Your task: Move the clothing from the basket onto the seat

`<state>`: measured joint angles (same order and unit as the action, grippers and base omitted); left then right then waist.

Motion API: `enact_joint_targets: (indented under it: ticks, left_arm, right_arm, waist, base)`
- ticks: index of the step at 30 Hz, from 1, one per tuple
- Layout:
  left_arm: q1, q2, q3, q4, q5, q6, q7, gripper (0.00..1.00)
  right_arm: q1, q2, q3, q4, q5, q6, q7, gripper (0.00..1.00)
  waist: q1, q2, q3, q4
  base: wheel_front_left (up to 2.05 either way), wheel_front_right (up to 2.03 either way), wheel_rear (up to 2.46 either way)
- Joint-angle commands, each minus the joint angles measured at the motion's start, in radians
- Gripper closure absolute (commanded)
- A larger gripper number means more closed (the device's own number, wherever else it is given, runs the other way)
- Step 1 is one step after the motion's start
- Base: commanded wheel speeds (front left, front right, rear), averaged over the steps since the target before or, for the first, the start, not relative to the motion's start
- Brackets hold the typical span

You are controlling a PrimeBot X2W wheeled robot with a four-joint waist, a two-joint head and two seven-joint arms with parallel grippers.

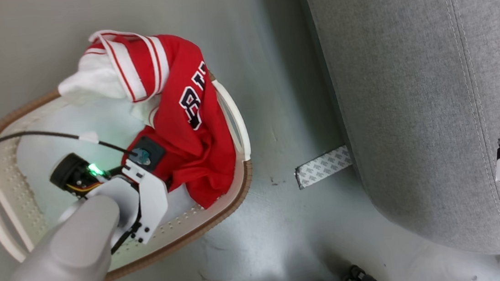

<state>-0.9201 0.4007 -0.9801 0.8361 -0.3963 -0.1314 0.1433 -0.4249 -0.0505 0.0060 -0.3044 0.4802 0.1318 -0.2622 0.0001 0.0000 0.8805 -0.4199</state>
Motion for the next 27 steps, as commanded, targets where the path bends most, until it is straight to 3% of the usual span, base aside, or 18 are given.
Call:
enact_joint_targets:
  ticks: [1,7,8,10,18,27]
  left_arm:
    - [-0.010,0.004,-0.006,0.014,-0.004,0.001,-0.002,0.00]
    - [-0.050,-0.008,-0.045,0.094,0.008,0.001,0.024,0.00]
    - [-0.056,-0.012,-0.048,0.108,0.006,0.001,0.029,0.24]
    - [-0.066,-0.017,-0.054,0.128,0.004,0.001,0.029,1.00]
    - [-0.064,-0.055,-0.072,0.164,-0.034,0.001,-0.045,1.00]
    - [-0.053,-0.126,-0.085,0.179,-0.098,0.001,-0.124,1.00]
  right_arm:
    - [0.006,0.002,0.004,-0.007,0.004,-0.002,-0.002,0.00]
    - [0.014,0.002,0.018,0.001,0.018,-0.002,-0.002,0.00]
    - [0.014,0.002,0.020,0.001,0.021,-0.002,-0.002,0.00]
    - [0.013,0.002,0.021,0.002,0.025,-0.002,-0.002,0.00]
    - [0.009,0.002,0.017,0.024,0.010,-0.002,-0.002,0.00]
    - [0.006,0.002,-0.003,0.023,-0.020,-0.002,-0.002,0.00]
  waist:
    - [-0.0001,0.0000,0.011,-0.009]
    - [-0.0001,0.0000,0.033,-0.028]
    - [-0.0001,0.0000,0.037,-0.030]
    - [-0.0001,0.0000,0.042,-0.033]
    - [-0.0001,0.0000,0.006,-0.022]
    - [-0.0001,0.0000,-0.065,0.035]
  base:
    - [0.00,0.00,0.00]
    - [0.00,0.00,0.00]
    - [0.00,0.00,0.00]
    - [0.00,0.00,0.00]
    - [0.00,0.00,0.00]
    - [0.00,0.00,0.00]
